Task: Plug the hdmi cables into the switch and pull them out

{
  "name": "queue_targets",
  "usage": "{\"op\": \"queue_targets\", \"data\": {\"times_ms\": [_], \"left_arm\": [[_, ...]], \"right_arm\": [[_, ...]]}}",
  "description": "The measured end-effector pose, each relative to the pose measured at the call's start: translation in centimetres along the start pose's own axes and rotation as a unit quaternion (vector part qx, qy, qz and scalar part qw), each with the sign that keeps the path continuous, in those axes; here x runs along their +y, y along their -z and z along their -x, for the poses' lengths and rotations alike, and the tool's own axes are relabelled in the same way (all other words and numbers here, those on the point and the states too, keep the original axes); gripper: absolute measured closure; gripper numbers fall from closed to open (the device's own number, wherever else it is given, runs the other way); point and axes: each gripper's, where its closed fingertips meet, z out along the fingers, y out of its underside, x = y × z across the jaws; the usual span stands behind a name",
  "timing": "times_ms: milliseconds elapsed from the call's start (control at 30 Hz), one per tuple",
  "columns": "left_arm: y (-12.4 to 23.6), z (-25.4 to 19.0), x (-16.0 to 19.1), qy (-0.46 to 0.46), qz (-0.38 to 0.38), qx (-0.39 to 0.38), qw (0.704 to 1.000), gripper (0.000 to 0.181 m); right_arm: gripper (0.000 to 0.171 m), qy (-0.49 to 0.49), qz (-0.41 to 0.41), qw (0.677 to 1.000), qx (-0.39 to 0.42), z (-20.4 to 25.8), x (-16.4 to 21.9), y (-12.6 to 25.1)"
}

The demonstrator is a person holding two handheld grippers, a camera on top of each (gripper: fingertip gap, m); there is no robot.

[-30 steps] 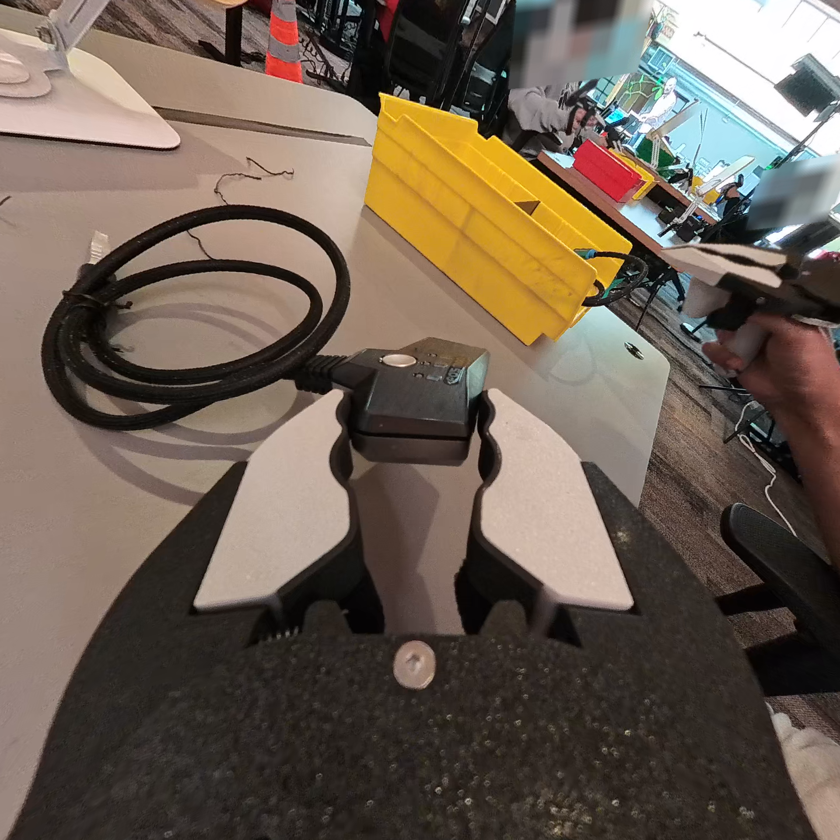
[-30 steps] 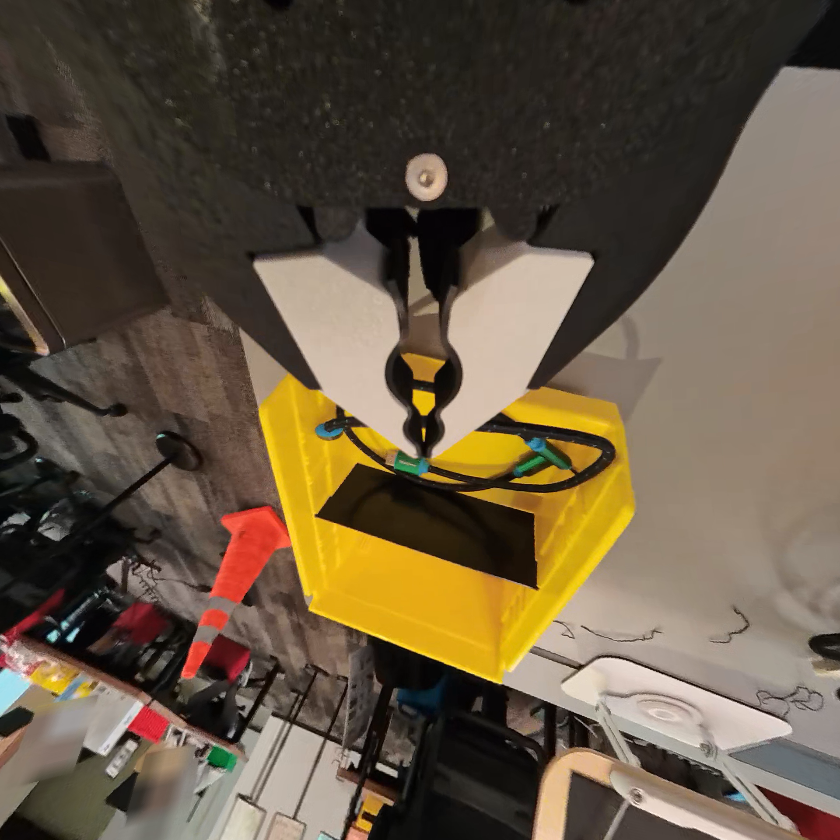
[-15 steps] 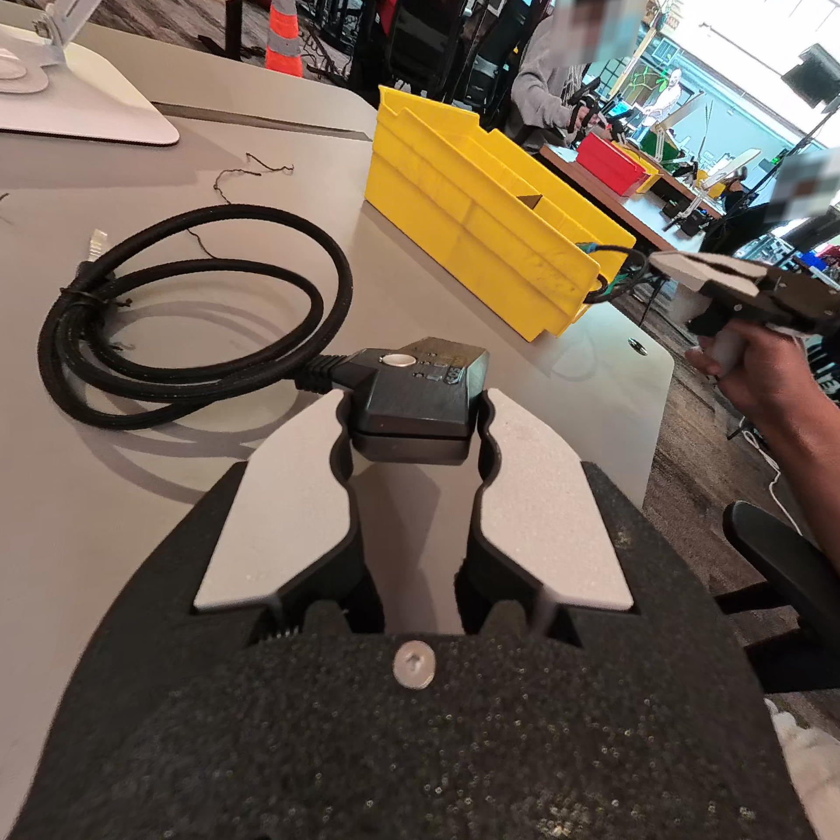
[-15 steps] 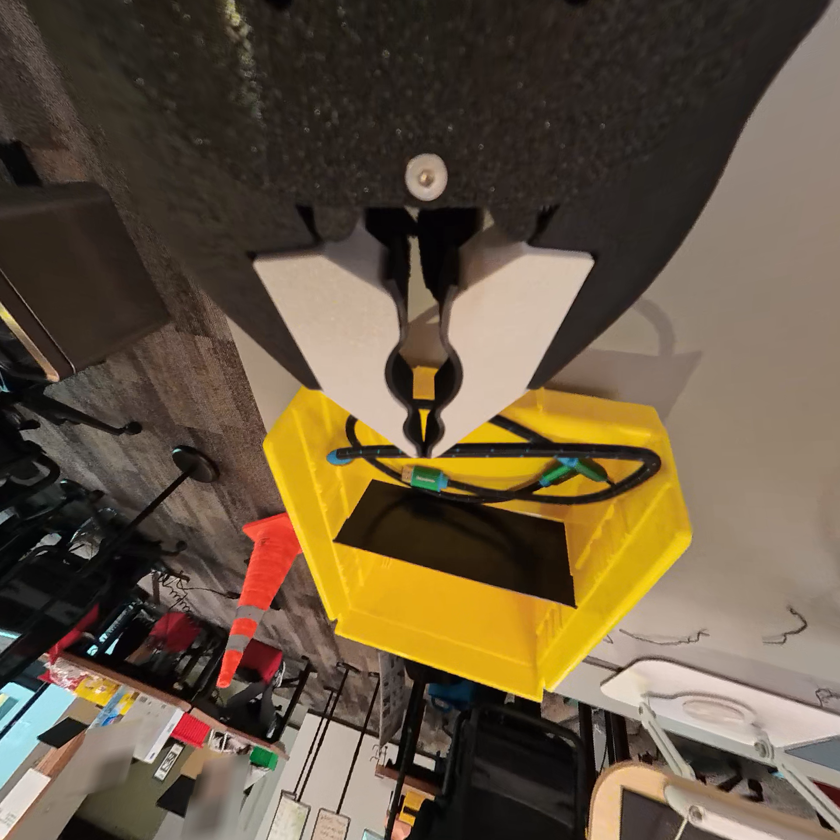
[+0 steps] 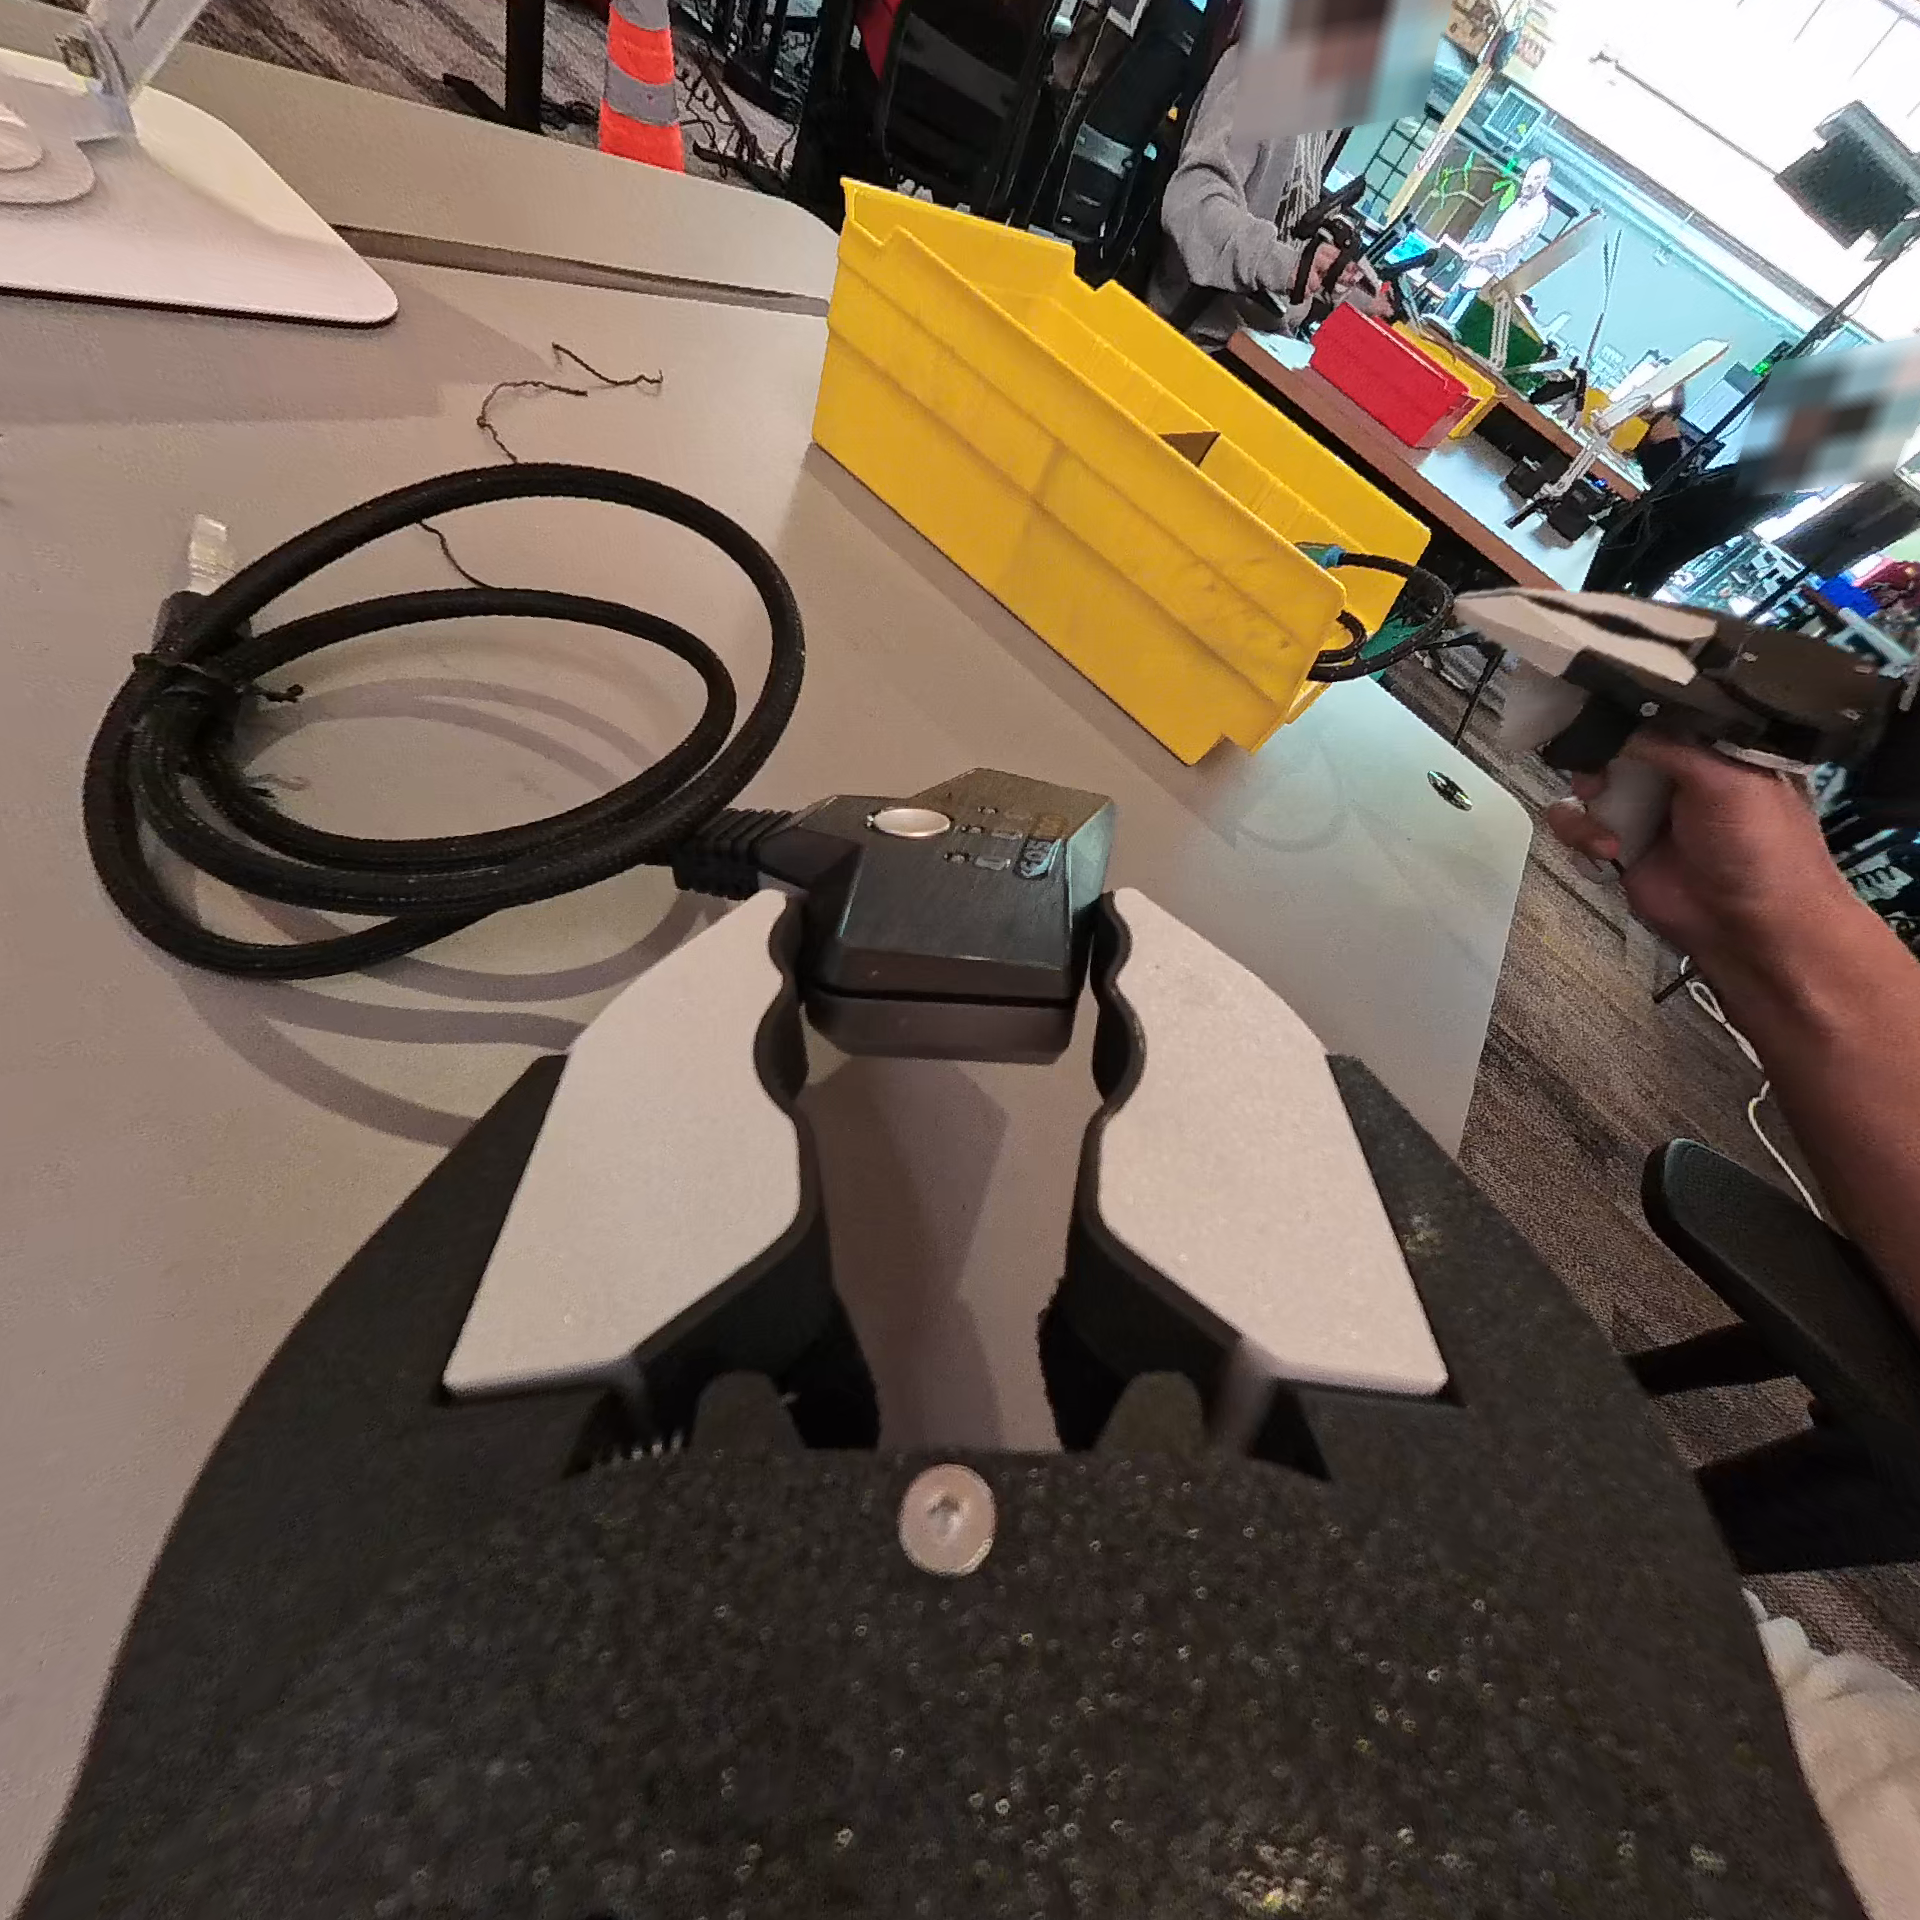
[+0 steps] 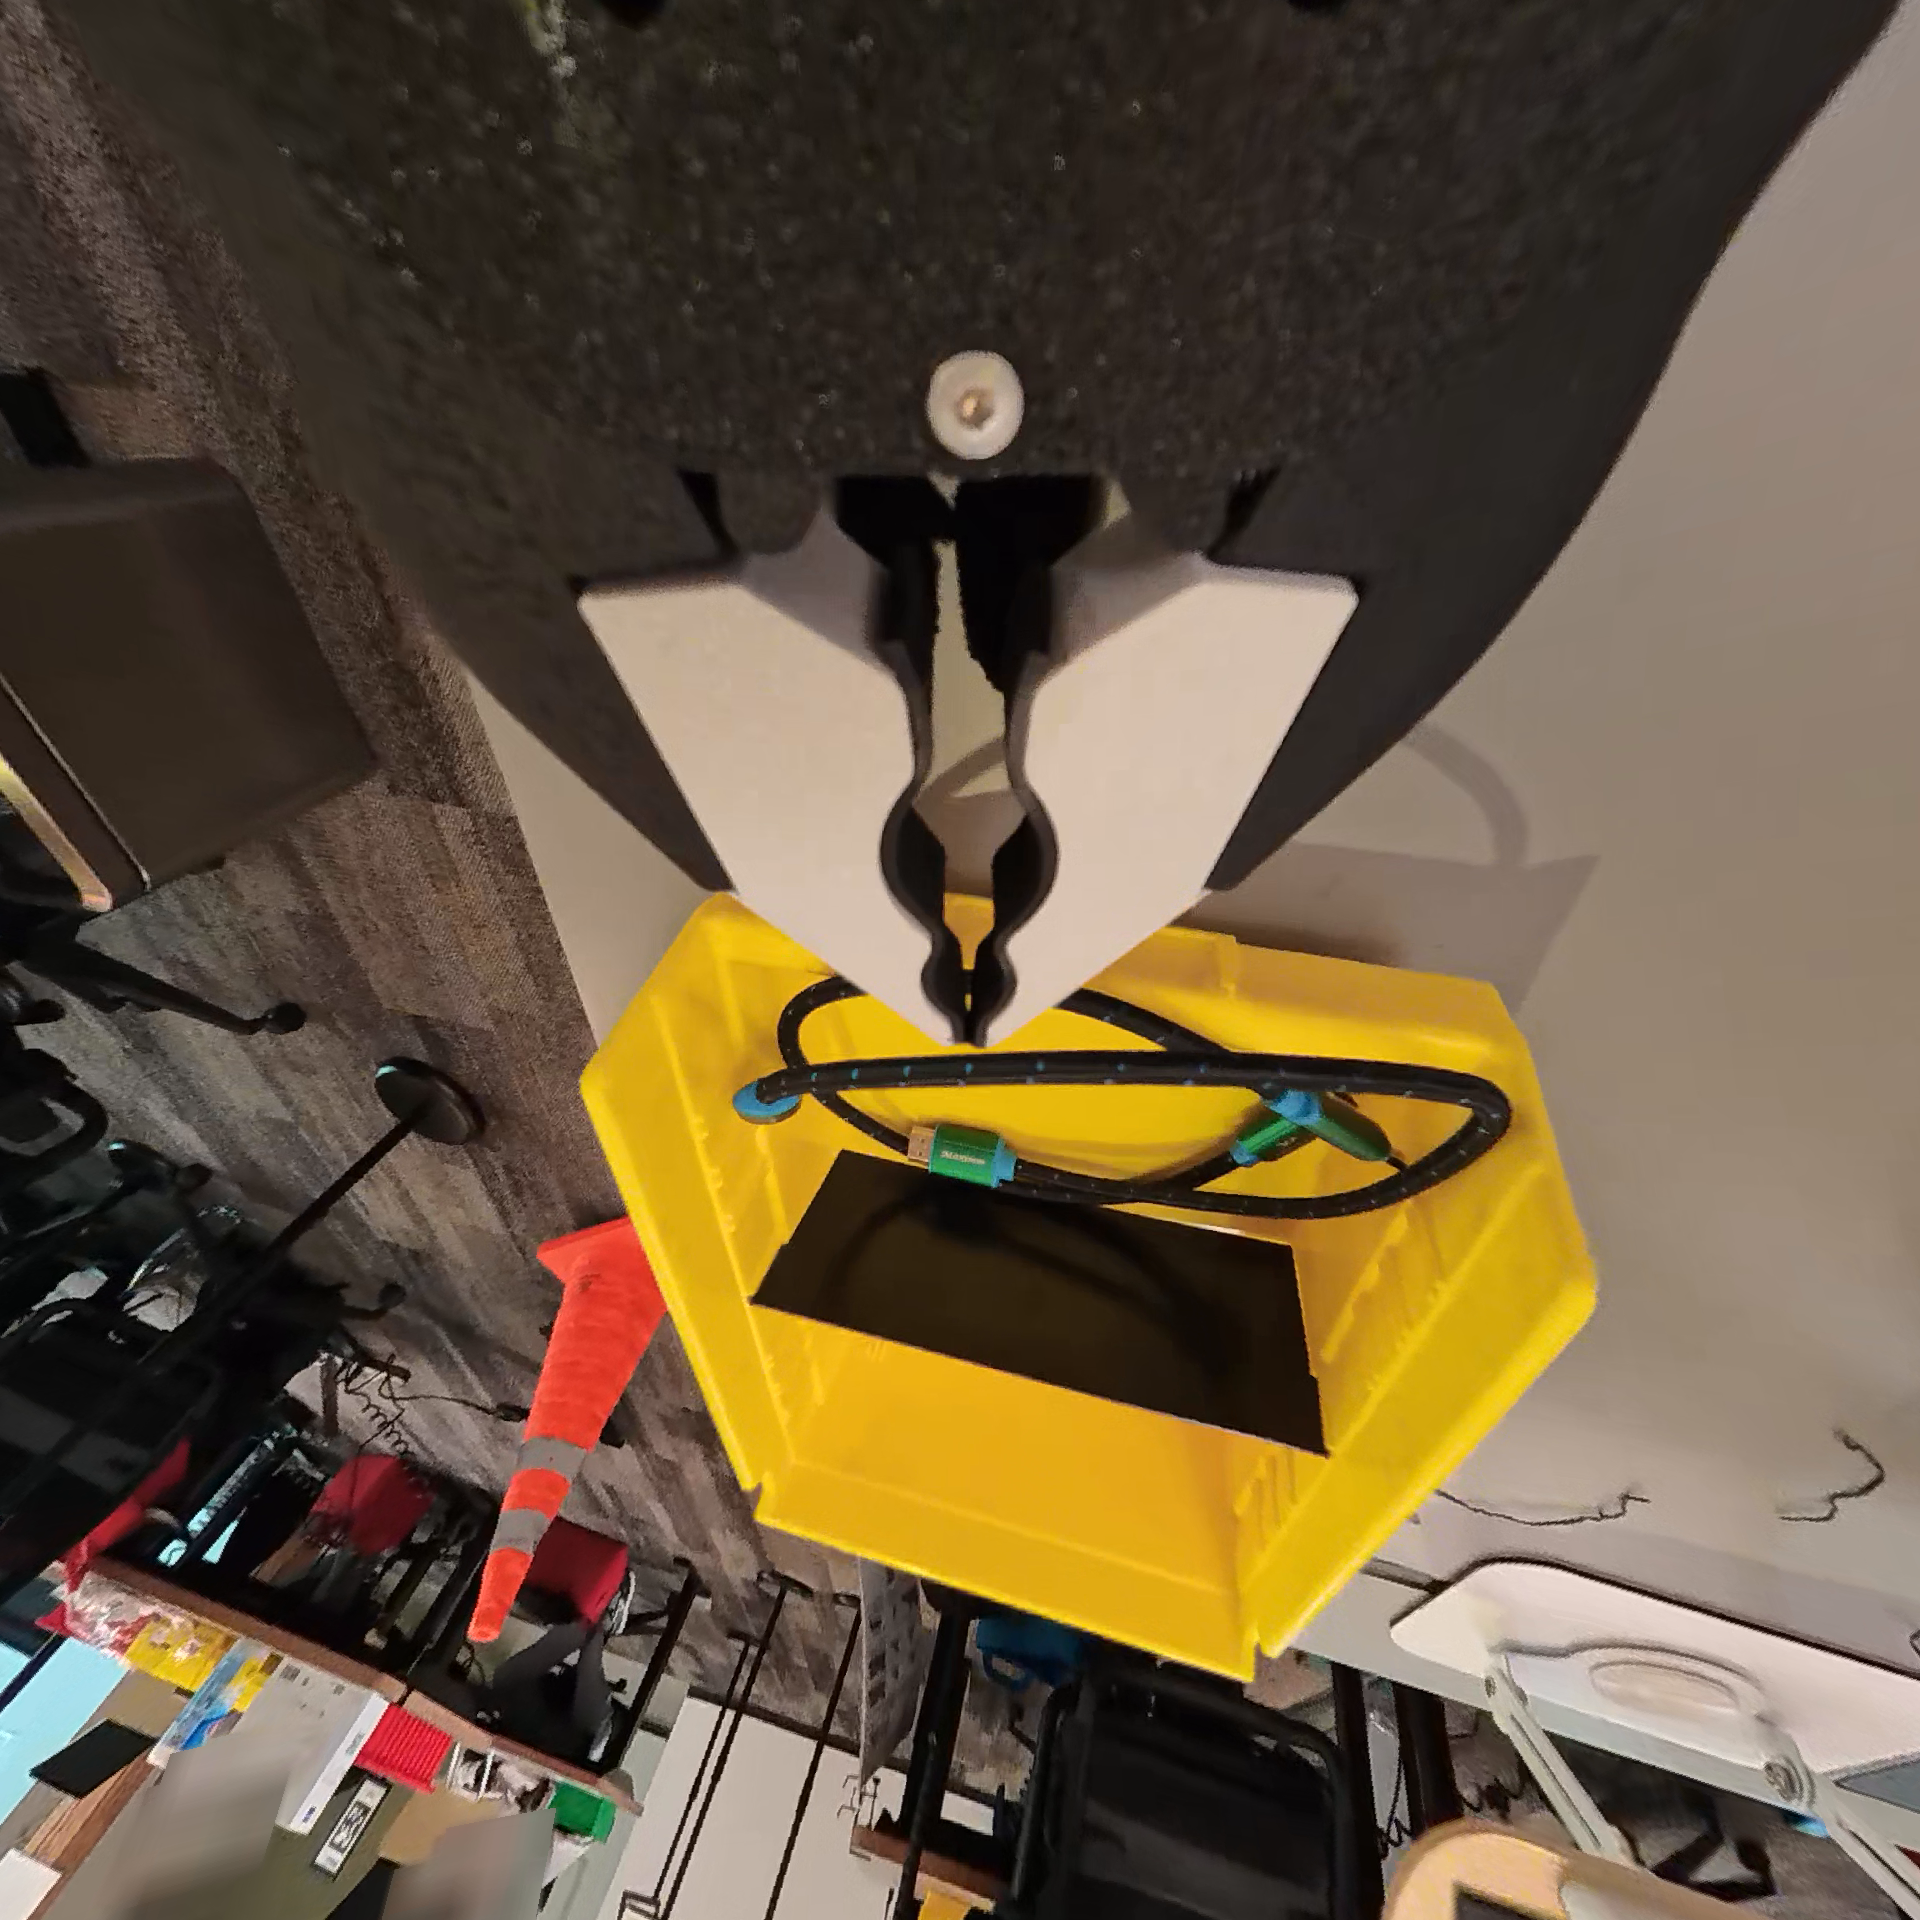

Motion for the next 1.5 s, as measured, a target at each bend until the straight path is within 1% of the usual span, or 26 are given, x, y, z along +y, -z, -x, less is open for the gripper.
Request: {"op": "queue_targets", "data": {"times_ms": [133,300,400,500,567,633,667,700,733,767,800,833,867,933,1000,1033,1100,1133,1167,1233,1267,1333,1367,1500], "left_arm": [[0.0,0.0,0.0,0.0,0.001,0.0,1.0,0.129],[0.2,-0.1,-0.3,0.003,-0.007,0.001,1.0,0.129],[0.8,-0.2,-1.1,0.013,-0.023,0.018,0.999,0.129],[1.8,-0.2,-2.5,0.059,-0.052,0.053,0.996,0.129],[2.8,-0.3,-3.9,0.098,-0.076,0.085,0.989,0.129],[4.2,-0.6,-5.9,0.139,-0.103,0.12,0.978,0.129],[4.8,-0.9,-7.0,0.157,-0.11,0.141,0.971,0.129],[5.5,-1.3,-8.0,0.17,-0.113,0.16,0.966,0.13],[6.2,-1.6,-9.2,0.179,-0.115,0.174,0.962,0.13],[7.0,-2.1,-10.4,0.184,-0.118,0.185,0.958,0.13],[7.8,-2.7,-11.6,0.187,-0.12,0.201,0.954,0.13],[8.6,-3.6,-12.7,0.191,-0.116,0.22,0.95,0.13],[9.3,-4.4,-13.6,0.191,-0.112,0.235,0.946,0.13],[10.4,-6.2,-15.1,0.192,-0.099,0.258,0.942,0.13],[11.0,-8.1,-15.8,0.188,-0.075,0.273,0.94,0.131],[11.2,-8.9,-16.0,0.186,-0.068,0.277,0.94,0.13],[11.6,-10.3,-16.2,0.191,-0.063,0.283,0.938,0.13],[11.8,-11.0,-16.2,0.194,-0.063,0.287,0.936,0.13],[12.0,-11.5,-16.2,0.196,-0.065,0.291,0.934,0.13],[12.2,-12.4,-16.2,0.204,-0.071,0.3,0.929,0.13],[12.3,-12.7,-16.2,0.209,-0.074,0.303,0.927,0.13],[12.2,-13.3,-16.1,0.218,-0.076,0.313,0.921,0.13],[12.2,-13.6,-16.0,0.221,-0.076,0.317,0.919,0.13],[12.4,-14.3,-16.4,0.222,-0.092,0.316,0.918,0.13]], "right_arm": [[0.171,0.009,-0.028,1.0,0.0,0.4,-1.2,0.6],[0.171,0.005,-0.004,1.0,-0.009,1.0,0.0,-0.3],[0.171,0.002,-0.022,1.0,-0.005,0.8,-0.9,0.2],[0.171,-0.014,-0.063,0.998,-0.007,0.9,-2.7,1.3],[0.169,-0.017,-0.083,0.996,-0.029,1.8,-4.2,2.2],[0.161,-0.028,-0.106,0.99,-0.088,4.5,-5.9,3.0],[0.161,-0.037,-0.101,0.986,-0.125,6.3,-6.4,3.4],[0.161,-0.041,-0.077,0.981,-0.174,8.8,-6.4,3.7],[0.161,-0.037,-0.034,0.97,-0.239,11.9,-5.9,4.1],[0.156,-0.025,0.016,0.947,-0.32,15.6,-5.0,4.9],[0.143,-0.002,0.058,0.912,-0.405,19.2,-4.3,6.3],[0.14,0.022,0.087,0.881,-0.465,22.0,-4.0,7.2],[0.138,0.025,0.111,0.864,-0.491,24.1,-4.2,7.3],[0.133,0.028,0.105,0.839,-0.532,27.7,-5.6,7.1],[0.118,0.051,0.052,0.847,-0.527,29.6,-8.3,6.0],[0.117,0.059,0.003,0.854,-0.517,30.2,-10.4,5.7],[0.118,0.044,-0.103,0.875,-0.47,30.1,-14.8,4.8],[0.118,0.039,-0.124,0.878,-0.46,30.3,-16.0,4.7],[0.113,0.039,-0.117,0.871,-0.476,31.3,-16.3,5.1],[0.096,0.051,-0.097,0.853,-0.511,33.7,-15.8,6.4],[0.094,0.067,-0.107,0.854,-0.504,34.5,-15.8,6.6],[0.099,0.077,-0.157,0.869,-0.464,35.3,-16.6,6.8],[0.101,0.074,-0.17,0.876,-0.445,35.6,-16.9,6.7],[0.11,0.092,-0.168,0.887,-0.42,36.1,-16.4,6.9]]}}
